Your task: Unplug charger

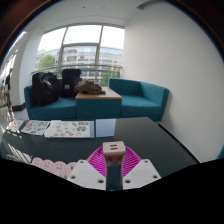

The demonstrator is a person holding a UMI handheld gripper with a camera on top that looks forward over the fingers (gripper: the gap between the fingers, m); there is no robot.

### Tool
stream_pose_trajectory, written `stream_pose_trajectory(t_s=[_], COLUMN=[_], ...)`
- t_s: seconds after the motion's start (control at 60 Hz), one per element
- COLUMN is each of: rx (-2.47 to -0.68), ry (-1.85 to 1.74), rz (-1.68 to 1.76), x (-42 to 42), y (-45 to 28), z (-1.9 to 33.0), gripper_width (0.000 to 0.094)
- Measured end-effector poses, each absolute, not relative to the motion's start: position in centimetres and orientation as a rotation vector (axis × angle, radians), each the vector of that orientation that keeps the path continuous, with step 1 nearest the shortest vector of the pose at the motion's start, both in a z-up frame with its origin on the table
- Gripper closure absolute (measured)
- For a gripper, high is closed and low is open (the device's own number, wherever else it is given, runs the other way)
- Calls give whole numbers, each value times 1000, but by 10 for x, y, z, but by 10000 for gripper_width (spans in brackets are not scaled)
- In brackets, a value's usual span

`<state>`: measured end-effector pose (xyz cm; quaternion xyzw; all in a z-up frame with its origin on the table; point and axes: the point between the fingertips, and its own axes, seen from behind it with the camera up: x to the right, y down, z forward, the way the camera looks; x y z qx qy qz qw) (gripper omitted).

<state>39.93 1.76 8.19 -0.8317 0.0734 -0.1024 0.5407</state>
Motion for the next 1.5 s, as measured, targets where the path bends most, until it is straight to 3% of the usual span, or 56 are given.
stream_pose_trajectory(t_s=[0.05,0.1,0.117,0.25,0.483,0.617,0.717,0.883,0.983,1.083,1.25,1.417,1.5], rx=[-2020,-2071,-2077,-2136,-2155,-2156,-2116,-1935,-1834,-1801,-1836,-1924,-1972], ry=[186,202,209,227,254,260,265,250,239,218,152,97,65], rz=[-227,-215,-209,-171,-206,-240,-251,-190,-134,-93,-65,7,30], x=[415,422,413,421,432,436,431,382,336,285,207,124,102], y=[24,23,16,10,11,13,9,-7,-32,-58,-104,-145,-162], z=[88,69,47,15,7,15,46,161,221,245,226,160,150], gripper_width=[783,753,752,728,599,446,440,355,214,137,135,132,119])
